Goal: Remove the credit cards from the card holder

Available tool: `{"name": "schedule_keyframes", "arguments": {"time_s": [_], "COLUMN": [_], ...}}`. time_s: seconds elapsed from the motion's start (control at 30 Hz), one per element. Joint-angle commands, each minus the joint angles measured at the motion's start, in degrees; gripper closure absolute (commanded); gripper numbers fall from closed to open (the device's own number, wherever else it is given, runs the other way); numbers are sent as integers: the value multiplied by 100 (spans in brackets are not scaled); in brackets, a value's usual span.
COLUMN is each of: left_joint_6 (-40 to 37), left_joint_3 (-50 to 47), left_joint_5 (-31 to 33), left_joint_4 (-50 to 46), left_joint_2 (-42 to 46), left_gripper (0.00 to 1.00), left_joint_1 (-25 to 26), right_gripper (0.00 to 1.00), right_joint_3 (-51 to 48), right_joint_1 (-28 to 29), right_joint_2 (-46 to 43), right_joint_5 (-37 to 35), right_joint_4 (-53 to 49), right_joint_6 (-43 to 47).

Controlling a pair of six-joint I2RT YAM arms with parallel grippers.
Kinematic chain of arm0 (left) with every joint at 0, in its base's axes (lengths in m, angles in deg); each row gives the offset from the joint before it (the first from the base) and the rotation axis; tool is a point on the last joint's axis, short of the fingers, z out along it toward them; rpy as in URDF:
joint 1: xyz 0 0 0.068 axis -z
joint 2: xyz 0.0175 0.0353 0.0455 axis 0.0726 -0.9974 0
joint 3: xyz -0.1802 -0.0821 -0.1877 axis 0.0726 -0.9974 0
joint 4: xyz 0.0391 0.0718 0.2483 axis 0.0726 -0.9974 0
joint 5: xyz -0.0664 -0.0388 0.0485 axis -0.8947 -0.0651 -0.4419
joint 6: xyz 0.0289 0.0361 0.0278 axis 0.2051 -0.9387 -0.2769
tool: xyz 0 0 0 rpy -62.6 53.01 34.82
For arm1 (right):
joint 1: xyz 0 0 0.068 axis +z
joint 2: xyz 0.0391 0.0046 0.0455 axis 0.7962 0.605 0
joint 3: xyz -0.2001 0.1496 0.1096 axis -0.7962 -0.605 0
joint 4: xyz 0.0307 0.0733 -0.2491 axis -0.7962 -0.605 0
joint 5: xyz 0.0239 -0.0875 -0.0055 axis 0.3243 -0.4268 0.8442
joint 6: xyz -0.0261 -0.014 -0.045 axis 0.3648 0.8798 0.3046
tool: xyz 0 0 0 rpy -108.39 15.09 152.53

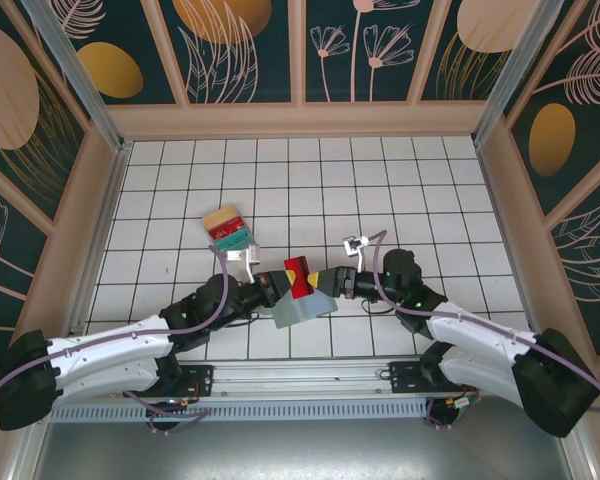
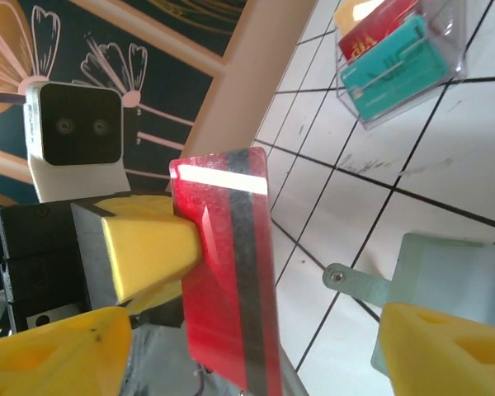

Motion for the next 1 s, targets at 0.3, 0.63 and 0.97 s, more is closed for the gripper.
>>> {"name": "schedule_keyframes", "arguments": {"time_s": [0.3,0.63,0.97], "left_joint_6": [-1892,-4129,-6622], "left_joint_3": [1696,3063,3753], "left_joint_5": [2171,2450,2251], "left_joint_4": [-3945,-5171,-4648], "left_joint_2": [-312,-1569,-2449], "left_gripper": [100,100,100], "left_joint_1": [16,-883,-2037], "right_gripper": [1,1,1], "right_joint_3": [-26,-238,-372], "right_joint_1": [44,159,194], "right_joint_2": [-849,-1030,-1672], "right_joint_5": [-1316,-1532,-1761], "right_joint_4": [-1355,-1268,-1437], "right_joint_6": [1317,1386,1330]}}
